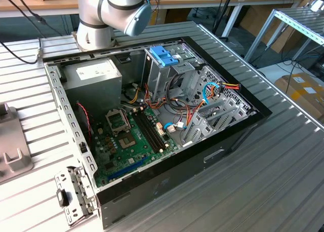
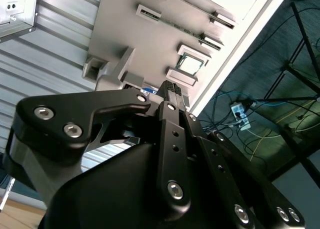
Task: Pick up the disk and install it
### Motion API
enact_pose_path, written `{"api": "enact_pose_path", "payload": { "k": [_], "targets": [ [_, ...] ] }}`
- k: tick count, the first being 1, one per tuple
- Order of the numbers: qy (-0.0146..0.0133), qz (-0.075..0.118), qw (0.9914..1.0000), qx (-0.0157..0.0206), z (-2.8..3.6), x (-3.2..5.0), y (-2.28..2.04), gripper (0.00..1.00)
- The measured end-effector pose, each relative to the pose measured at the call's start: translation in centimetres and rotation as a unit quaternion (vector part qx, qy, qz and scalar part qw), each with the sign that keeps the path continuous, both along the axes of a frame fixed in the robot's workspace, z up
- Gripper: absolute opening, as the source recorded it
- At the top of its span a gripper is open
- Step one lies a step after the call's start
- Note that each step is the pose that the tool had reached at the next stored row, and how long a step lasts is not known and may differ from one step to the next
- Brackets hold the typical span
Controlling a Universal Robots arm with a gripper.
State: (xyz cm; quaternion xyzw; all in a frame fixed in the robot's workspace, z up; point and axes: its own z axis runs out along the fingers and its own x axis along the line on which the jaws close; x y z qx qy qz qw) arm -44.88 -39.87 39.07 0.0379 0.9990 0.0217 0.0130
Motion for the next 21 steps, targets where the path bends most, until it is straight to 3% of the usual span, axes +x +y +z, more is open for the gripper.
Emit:
{"api": "enact_pose_path", "payload": {
  "k": [21],
  "targets": [
    [0.0,0.0,1.0,0.0,-0.03,-2.65,0.0,0.11]
  ]
}}
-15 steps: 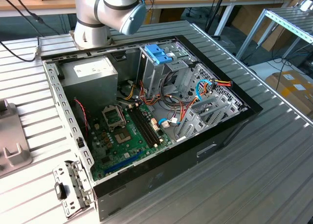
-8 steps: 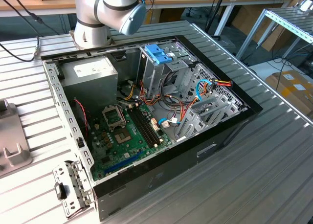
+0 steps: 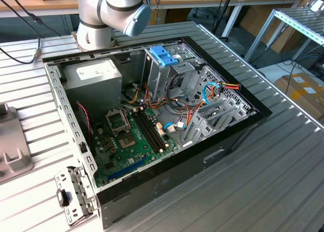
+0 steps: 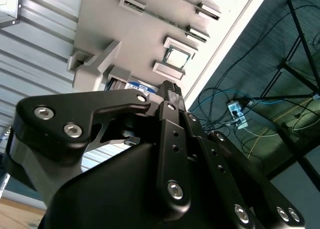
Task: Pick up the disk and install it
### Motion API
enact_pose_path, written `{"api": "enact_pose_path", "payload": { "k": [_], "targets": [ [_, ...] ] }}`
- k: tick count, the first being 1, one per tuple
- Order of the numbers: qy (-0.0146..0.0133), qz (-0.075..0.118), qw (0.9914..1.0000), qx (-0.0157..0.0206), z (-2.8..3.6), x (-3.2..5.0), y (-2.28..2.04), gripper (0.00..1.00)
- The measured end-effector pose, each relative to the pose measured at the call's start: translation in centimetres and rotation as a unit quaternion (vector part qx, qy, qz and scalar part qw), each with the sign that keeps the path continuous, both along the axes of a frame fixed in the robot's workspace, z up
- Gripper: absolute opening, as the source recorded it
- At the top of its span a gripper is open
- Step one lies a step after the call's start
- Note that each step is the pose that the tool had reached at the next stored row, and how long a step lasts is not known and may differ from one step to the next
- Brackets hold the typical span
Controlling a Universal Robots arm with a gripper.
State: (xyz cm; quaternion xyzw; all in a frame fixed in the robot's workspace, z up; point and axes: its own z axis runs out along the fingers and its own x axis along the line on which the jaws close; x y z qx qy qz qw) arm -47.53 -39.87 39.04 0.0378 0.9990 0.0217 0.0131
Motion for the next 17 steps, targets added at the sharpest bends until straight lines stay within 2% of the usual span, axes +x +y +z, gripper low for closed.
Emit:
{"api": "enact_pose_path", "payload": {
  "k": [2,6,12,17],
  "targets": [
    [0.0,0.0,1.0,0.0,-0.01,-0.3,0.01,0.11],
    [0.0001,0.0,1.0,0.0,-0.09,-0.26,0.07,0.11],
    [0.0001,0.0,1.0,-0.0002,-0.31,0.49,0.17,0.11],
    [0.0001,0.0,1.0,-0.0007,-0.43,0.83,0.51,0.11]
  ]
}}
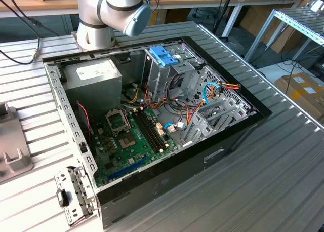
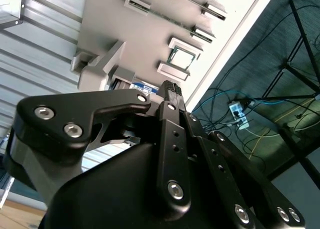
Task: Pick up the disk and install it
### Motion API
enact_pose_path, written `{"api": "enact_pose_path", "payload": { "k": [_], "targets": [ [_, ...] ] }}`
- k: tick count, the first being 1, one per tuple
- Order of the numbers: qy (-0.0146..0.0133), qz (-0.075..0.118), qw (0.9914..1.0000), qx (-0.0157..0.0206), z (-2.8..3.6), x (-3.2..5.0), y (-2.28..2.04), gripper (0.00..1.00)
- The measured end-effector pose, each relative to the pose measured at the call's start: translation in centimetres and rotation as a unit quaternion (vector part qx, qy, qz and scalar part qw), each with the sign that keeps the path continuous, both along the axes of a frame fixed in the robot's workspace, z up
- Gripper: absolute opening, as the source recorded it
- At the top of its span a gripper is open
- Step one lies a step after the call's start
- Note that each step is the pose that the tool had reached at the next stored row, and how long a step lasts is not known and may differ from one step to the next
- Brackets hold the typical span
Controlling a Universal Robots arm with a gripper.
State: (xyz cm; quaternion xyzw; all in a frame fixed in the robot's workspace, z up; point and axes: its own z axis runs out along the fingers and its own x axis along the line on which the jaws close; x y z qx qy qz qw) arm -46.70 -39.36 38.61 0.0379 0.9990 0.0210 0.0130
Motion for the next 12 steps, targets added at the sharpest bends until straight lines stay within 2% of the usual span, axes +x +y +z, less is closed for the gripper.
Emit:
{"api": "enact_pose_path", "payload": {
  "k": [4,6,12],
  "targets": [
    [0.0,0.0,1.0,-0.0007,-0.06,0.04,0.44,0.11],
    [0.0,0.0,1.0,-0.0015,-0.09,0.06,0.91,0.11],
    [0.0001,0.0,1.0,-0.0027,-0.16,0.09,1.79,0.11]
  ]
}}
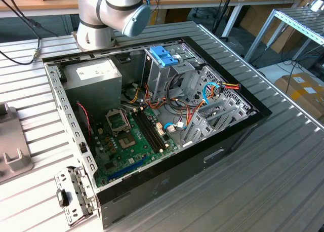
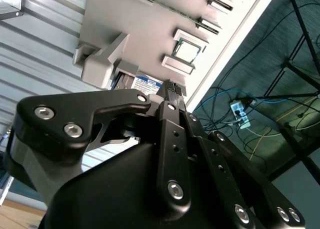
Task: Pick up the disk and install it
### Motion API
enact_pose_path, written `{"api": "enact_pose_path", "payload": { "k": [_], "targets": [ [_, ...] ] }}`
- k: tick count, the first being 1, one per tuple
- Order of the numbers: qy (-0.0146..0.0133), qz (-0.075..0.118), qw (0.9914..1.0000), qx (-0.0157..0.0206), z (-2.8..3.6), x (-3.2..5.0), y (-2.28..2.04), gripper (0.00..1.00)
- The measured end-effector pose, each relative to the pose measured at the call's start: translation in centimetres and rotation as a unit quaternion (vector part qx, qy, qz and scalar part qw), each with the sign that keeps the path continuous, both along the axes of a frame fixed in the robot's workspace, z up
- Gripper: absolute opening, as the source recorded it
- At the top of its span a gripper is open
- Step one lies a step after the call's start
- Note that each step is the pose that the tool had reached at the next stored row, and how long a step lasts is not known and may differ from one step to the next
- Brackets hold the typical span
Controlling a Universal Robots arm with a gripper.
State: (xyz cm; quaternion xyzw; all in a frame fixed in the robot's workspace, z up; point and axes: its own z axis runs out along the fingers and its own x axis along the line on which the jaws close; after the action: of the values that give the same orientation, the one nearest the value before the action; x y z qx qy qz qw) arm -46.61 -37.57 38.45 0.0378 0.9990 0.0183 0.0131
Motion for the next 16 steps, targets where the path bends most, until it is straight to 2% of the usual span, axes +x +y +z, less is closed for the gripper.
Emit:
{"api": "enact_pose_path", "payload": {
  "k": [10,16],
  "targets": [
    [-0.0001,0.0,1.0,-0.0008,-0.12,0.05,1.24,0.11],
    [0.0,0.0,1.0,-0.0008,-0.13,0.05,1.33,0.11]
  ]
}}
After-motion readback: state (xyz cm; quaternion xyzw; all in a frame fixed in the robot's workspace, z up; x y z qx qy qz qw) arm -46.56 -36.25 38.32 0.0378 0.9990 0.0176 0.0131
